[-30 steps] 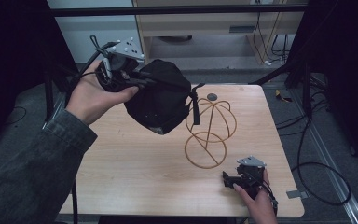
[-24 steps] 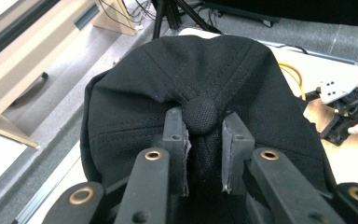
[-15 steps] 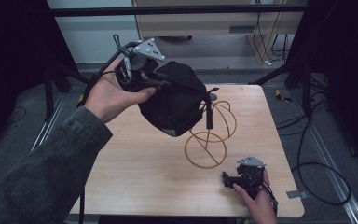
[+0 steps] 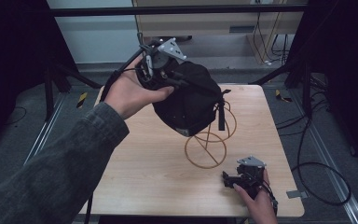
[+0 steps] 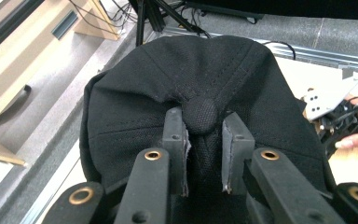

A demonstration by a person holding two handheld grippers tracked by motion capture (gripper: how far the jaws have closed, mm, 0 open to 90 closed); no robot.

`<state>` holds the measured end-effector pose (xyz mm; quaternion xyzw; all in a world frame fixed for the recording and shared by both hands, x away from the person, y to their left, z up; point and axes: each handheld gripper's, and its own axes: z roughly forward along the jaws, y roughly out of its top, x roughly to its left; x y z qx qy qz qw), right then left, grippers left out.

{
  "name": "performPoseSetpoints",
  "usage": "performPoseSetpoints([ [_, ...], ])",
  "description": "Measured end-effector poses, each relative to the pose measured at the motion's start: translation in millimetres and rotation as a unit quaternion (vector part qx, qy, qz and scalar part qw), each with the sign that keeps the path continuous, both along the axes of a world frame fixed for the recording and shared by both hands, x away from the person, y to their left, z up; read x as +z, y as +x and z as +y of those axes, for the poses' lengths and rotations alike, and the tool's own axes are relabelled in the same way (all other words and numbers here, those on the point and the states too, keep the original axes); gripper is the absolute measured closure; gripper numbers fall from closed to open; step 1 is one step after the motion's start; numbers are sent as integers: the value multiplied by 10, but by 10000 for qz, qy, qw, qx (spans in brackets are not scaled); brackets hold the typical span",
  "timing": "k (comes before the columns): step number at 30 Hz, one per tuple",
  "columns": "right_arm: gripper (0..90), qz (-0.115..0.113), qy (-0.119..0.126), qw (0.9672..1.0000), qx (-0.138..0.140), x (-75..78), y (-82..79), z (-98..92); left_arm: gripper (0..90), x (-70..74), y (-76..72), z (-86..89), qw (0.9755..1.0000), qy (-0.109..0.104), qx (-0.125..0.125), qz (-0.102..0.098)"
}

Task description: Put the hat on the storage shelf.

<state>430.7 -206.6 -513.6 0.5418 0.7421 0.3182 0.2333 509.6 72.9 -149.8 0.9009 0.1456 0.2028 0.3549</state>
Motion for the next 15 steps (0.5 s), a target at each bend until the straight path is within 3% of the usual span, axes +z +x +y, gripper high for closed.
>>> performPoseSetpoints([
  [7, 3, -2, 0, 10000, -3, 0, 1, 1, 748, -87, 48, -167, 9999, 90, -65, 72],
  [15, 3, -3, -2, 10000, -6, 0, 0, 0, 747, -120, 80, -322, 9999, 25, -104, 87],
])
